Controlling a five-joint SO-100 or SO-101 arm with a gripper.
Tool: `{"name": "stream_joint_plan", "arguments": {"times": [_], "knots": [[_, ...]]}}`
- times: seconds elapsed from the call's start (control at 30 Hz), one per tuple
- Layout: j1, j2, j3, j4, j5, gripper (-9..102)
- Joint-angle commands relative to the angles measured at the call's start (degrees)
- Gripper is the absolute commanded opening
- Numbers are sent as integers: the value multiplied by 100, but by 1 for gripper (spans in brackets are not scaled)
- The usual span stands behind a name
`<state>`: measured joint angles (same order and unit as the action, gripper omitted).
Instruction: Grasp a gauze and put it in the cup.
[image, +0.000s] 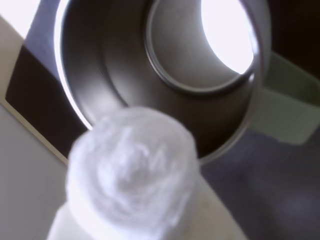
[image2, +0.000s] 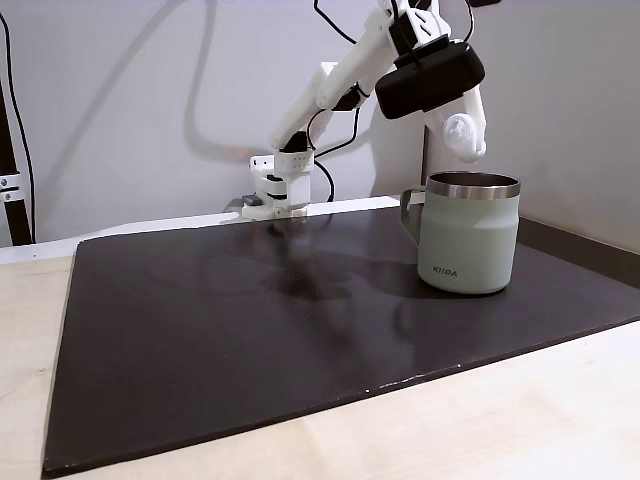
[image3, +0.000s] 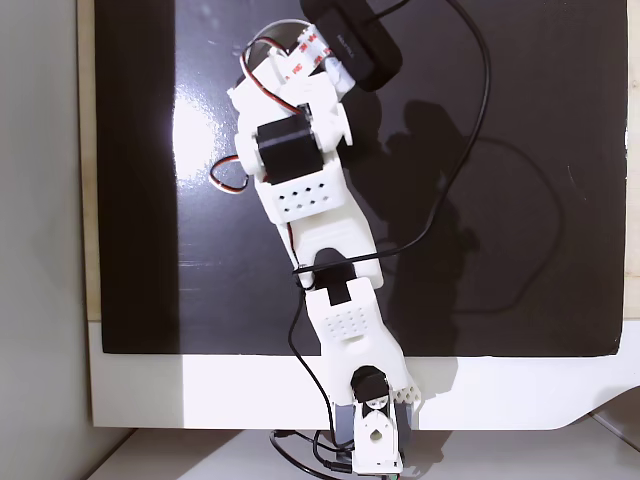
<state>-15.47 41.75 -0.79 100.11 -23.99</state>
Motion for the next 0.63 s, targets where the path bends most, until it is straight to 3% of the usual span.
{"name": "stream_joint_plan", "arguments": {"times": [0.0,0.1,0.2,0.6], "knots": [[114,-53,-466,18,44,18],[149,-18,-475,70,44,32],[176,26,-536,70,35,37],[220,35,-650,70,-26,37]]}}
